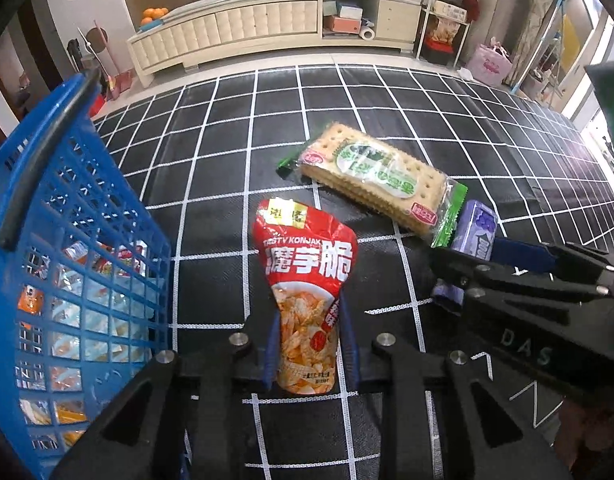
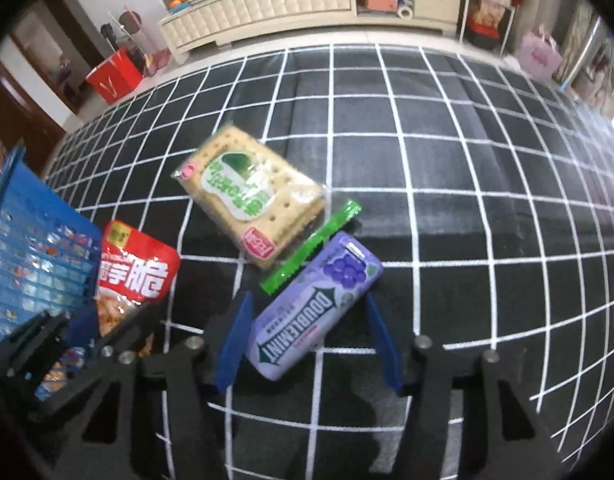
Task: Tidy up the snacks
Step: 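Grasp the red Konjak pouch with the left gripper while the right grasps the purple Doublemint roll, then carry the red pouch into the blue basket and open the left gripper while the right carries the gum roll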
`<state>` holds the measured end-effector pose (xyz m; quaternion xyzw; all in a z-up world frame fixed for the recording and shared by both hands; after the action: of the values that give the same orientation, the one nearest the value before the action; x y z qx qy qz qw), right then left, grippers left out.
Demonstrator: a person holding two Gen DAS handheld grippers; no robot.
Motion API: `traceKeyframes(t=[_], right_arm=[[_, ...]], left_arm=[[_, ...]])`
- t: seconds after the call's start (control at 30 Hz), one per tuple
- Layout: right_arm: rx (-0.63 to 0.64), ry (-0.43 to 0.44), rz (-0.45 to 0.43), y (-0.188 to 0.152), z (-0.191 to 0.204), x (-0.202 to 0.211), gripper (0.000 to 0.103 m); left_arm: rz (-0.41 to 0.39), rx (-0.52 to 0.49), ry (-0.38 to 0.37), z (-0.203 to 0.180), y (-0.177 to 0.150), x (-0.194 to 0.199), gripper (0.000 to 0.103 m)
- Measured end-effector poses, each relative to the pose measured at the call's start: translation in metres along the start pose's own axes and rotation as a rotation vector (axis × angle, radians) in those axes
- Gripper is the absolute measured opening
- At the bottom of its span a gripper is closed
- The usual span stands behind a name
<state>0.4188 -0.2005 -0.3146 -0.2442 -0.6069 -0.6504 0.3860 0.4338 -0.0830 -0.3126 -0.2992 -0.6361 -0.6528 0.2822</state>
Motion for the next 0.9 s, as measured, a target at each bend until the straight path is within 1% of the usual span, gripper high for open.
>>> traceKeyframes(t=[0.03,0.1,0.23,0.27,0.33,0.47,0.6,0.73,0.9], right_arm=[[0.027,-0.017,-0.009,-0.002,0.0,0.001,0.051],[0.069,-0.036,-0.019,-0.008,0.0,0.004,0.046],[0.067,0.003,-0.017,-0.022,-0.004,0.016,0.036],[0.077,0.013,-0.02,-0.028,-0.005,0.021,0.035],[0.092,0.006,-0.03,-0.038,-0.009,0.029,0.035],[0.06,0.026,-0.048,-0.057,-0.018,0.056,0.034],[0.056,0.04,-0.101,-0.053,-0.014,0.091,0.034],[0.059,0.052,-0.155,-0.043,-0.001,0.124,0.034],[0.069,0.061,-0.213,-0.024,0.019,0.156,0.034]], left_arm=[[0.005,0.005,0.001,0.0,-0.003,0.0,0.024],[0.015,0.015,-0.004,-0.002,-0.004,-0.002,0.024],[0.022,-0.011,-0.017,-0.012,-0.014,0.001,0.024],[0.021,-0.019,-0.01,-0.013,-0.016,0.003,0.024],[0.025,-0.017,-0.012,-0.017,-0.022,0.008,0.024],[0.023,-0.046,-0.014,-0.028,-0.03,0.023,0.024],[0.007,-0.063,-0.025,-0.04,-0.031,0.046,0.024],[-0.038,-0.069,-0.034,-0.045,-0.023,0.078,0.024],[-0.104,-0.071,-0.043,-0.037,-0.013,0.118,0.024]])
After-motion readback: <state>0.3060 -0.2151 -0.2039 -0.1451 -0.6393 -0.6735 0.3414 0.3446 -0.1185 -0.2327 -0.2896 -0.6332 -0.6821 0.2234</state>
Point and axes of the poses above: each gripper's, at about its wrist camera, not at the fingertips, and x roughly against the way its jaws point, z to its left, y to its top, the point moved 9 cm from there along -x, roughly the way its jaws point, and after that the axes turned 15 degrees about -z, right-handed, at the moved point
